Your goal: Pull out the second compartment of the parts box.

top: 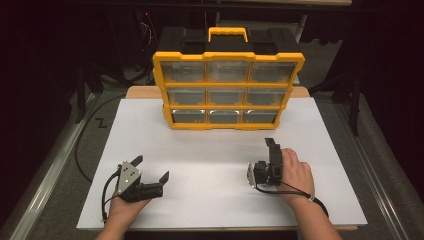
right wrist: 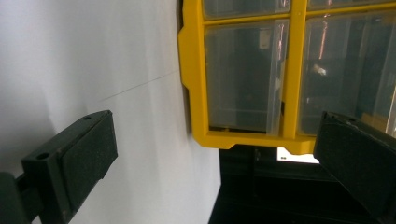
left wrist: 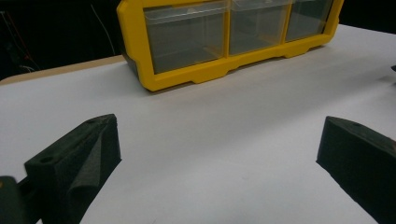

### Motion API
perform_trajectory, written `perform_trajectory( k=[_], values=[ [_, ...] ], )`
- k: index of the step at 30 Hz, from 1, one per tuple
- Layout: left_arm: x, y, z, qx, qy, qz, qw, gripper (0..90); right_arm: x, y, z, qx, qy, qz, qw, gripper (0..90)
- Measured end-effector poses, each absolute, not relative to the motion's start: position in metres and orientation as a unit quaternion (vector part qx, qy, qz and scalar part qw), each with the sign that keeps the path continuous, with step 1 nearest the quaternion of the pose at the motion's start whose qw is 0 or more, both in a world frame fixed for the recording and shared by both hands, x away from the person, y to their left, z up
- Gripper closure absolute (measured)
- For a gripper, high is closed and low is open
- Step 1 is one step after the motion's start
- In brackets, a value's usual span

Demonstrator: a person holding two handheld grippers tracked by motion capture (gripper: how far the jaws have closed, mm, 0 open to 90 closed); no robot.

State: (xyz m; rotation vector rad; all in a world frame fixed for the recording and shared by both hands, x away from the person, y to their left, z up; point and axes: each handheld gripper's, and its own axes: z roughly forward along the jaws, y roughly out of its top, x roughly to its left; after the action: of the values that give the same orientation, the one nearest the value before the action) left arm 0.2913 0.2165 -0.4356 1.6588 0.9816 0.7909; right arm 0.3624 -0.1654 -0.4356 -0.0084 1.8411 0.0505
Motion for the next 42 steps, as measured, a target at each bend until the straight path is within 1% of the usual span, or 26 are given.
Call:
perform_trajectory(
  k=[3, 12, 21, 28, 30, 37, 42],
  values=[
    [0.292, 0.215, -0.436, 0.693, 0.402, 0.326, 0.502, 0.4, 0.367, -0.161, -0.436, -0.003, 0.795, 0.016, 0.606, 0.7],
    [0.291, 0.214, -0.435, 0.689, 0.402, 0.329, 0.504, 0.4, 0.378, -0.147, -0.442, -0.014, 0.793, 0.012, 0.609, 0.8],
    [0.293, 0.214, -0.437, 0.696, 0.403, 0.339, 0.488, 0.4, 0.389, -0.128, -0.435, -0.010, 0.785, 0.018, 0.619, 2.5],
    [0.295, 0.216, -0.438, 0.695, 0.403, 0.337, 0.490, 0.4, 0.395, -0.112, -0.421, -0.026, 0.773, 0.014, 0.634, 3.8],
    [0.296, 0.215, -0.438, 0.697, 0.403, 0.335, 0.489, 0.4, 0.397, -0.109, -0.415, -0.026, 0.768, 0.017, 0.640, 6.1],
    [0.297, 0.213, -0.439, 0.699, 0.401, 0.333, 0.489, 0.4, 0.403, -0.100, -0.395, -0.020, 0.752, 0.021, 0.658, 8.7],
    [0.297, 0.213, -0.440, 0.703, 0.402, 0.330, 0.486, 0.4, 0.408, -0.097, -0.381, -0.016, 0.742, 0.024, 0.670, 13.4]
  ],
)
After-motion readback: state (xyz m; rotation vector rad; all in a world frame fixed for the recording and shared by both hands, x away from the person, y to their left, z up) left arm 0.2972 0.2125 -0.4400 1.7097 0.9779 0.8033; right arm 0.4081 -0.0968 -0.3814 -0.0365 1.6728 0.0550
